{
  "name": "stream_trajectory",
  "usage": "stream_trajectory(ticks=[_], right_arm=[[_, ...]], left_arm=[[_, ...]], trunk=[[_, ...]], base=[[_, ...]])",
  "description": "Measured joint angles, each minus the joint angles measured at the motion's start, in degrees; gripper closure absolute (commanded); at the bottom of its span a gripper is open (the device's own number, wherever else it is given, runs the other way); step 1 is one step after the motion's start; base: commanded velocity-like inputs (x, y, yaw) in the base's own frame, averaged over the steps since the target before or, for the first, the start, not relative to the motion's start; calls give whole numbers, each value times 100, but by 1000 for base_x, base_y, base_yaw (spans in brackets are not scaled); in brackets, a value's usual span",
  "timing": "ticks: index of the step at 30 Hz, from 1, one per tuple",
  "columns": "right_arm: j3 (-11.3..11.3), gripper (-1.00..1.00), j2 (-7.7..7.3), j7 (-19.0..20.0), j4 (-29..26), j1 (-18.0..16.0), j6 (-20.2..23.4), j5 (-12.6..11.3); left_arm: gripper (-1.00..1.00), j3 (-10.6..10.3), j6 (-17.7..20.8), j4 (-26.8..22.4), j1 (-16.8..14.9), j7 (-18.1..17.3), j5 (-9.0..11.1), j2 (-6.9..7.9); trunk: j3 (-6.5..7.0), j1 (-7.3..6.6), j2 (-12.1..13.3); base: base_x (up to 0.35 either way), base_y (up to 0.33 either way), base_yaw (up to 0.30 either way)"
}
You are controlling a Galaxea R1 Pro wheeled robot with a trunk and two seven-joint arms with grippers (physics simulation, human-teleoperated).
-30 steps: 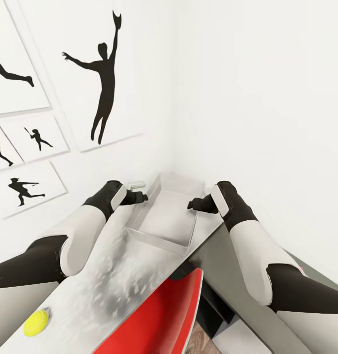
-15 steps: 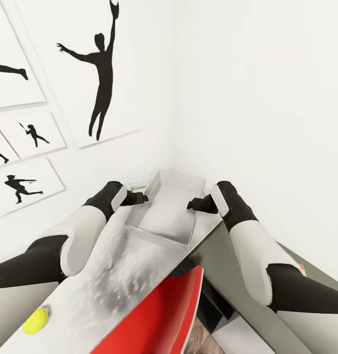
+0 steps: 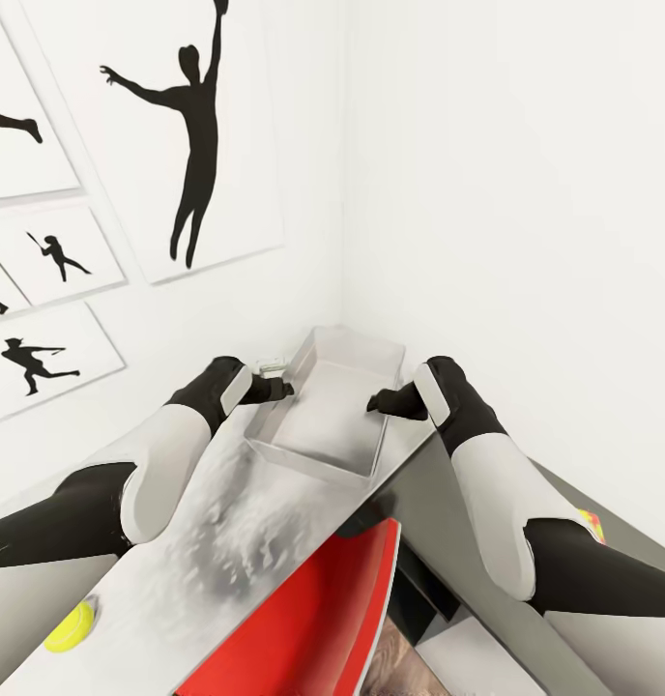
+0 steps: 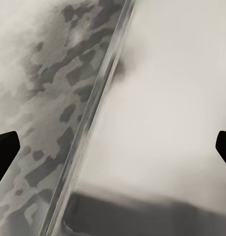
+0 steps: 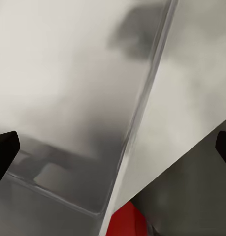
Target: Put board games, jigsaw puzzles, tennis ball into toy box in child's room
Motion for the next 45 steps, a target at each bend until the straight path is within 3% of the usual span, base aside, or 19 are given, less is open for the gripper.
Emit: stream_trajectory(ticks=[40,45], right_arm=[[-15,-100,9,7,23,0,0,-7],[-20,-100,2,7,23,0,0,-7]], left_arm=[[-100,-27,-18,0,0,0,4,16],[-100,-186,-18,-5,0,0,13,16]], trunk=[[-336,0,-1],[-340,0,-1]], base=[[0,0,0],[0,0,0]])
